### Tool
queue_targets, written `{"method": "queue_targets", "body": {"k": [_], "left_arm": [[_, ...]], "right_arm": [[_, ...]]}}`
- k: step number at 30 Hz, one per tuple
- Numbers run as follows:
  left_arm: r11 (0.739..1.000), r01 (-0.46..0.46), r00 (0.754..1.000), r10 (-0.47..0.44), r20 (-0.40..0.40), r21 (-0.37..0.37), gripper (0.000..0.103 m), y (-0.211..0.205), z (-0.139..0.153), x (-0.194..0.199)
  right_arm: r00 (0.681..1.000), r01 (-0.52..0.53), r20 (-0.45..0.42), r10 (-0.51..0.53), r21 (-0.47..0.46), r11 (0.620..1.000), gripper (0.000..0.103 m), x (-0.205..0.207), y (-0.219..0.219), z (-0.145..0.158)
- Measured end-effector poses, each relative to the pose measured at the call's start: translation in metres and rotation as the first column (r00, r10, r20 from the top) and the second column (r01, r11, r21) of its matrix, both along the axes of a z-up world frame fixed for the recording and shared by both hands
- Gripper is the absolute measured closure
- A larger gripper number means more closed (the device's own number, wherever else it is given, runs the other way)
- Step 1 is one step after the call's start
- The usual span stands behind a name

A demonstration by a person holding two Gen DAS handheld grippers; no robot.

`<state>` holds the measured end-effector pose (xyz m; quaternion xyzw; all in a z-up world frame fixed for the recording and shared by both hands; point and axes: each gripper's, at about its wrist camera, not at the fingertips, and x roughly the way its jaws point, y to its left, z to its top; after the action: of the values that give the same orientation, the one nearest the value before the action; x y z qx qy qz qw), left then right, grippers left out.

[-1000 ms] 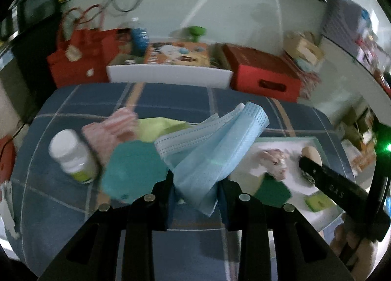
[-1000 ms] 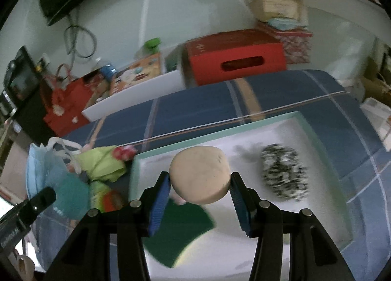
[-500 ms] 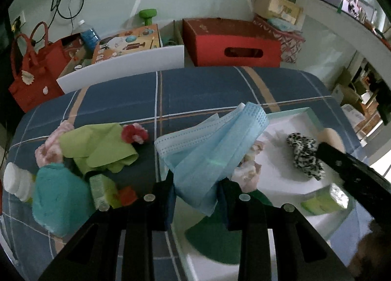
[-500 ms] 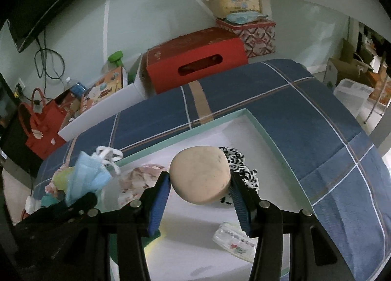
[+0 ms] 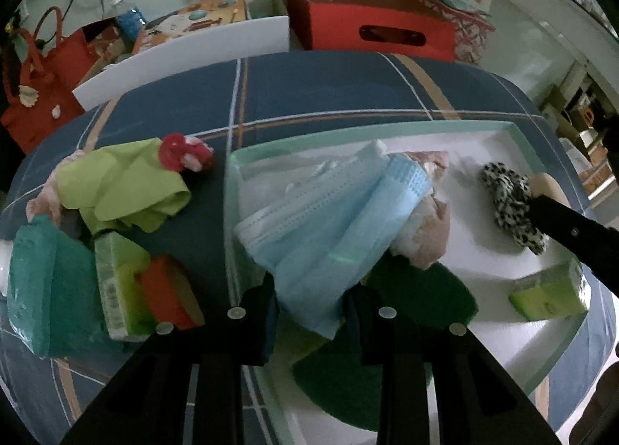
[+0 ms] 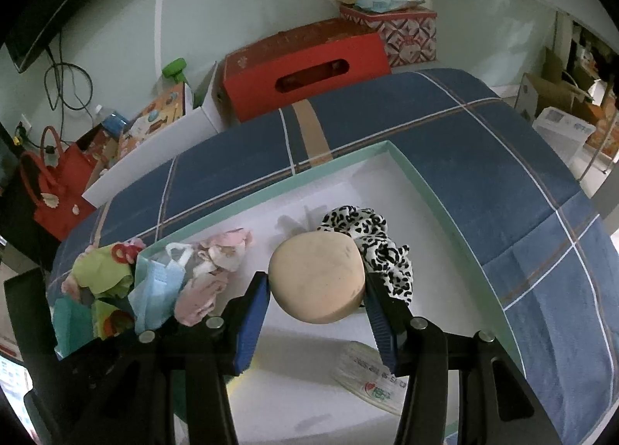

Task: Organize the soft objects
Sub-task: 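Release the beige puff into the tray with the right tool while the left lowers the mask in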

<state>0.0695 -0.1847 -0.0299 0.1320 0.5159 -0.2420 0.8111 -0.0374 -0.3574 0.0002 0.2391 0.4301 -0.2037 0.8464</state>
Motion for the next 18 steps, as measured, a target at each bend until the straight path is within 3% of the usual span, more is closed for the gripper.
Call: {"method": "queue_targets", "body": {"k": [3,5,9,11,15,17,18], "left_arm": [[1.000,0.017,1.000,-0.017,-0.016,-0.010,0.065,-0.002,0.001,-0.003],[1.000,0.017,1.000,-0.017,-0.020,-0.012,0.049,-0.001,0.002,-0.004],[1.000,0.012,1.000,-0.012,-0.013,-0.020,0.042,0.000,0.009,-0.006],[1.000,0.005,1.000,-0.005,-0.006,-0.025,0.034,0.002,0.015,-0.007],[0.999,-0.009,1.000,0.009,0.012,-0.044,0.029,0.011,0.028,-0.008],[0.998,-0.025,0.999,0.027,0.033,-0.054,0.014,0.014,0.034,-0.008],[0.998,-0.031,0.999,0.033,0.041,-0.057,0.014,0.015,0.036,-0.008]], "right_arm": [[1.000,-0.004,-0.006,0.004,-0.010,1.000,0.049,0.001,0.001,0.000],[1.000,-0.010,-0.016,0.010,-0.012,1.000,0.047,0.003,0.002,-0.001],[1.000,-0.013,-0.028,0.013,-0.024,1.000,0.035,0.004,0.004,-0.001],[1.000,-0.012,-0.029,0.011,-0.034,0.999,0.033,0.004,0.004,0.000],[0.999,-0.009,-0.038,0.008,-0.048,0.999,0.032,0.004,0.005,0.001],[0.999,-0.010,-0.043,0.008,-0.054,0.998,0.031,0.005,0.006,0.001],[0.999,-0.012,-0.046,0.009,-0.058,0.998,0.031,0.005,0.007,0.002]]}}
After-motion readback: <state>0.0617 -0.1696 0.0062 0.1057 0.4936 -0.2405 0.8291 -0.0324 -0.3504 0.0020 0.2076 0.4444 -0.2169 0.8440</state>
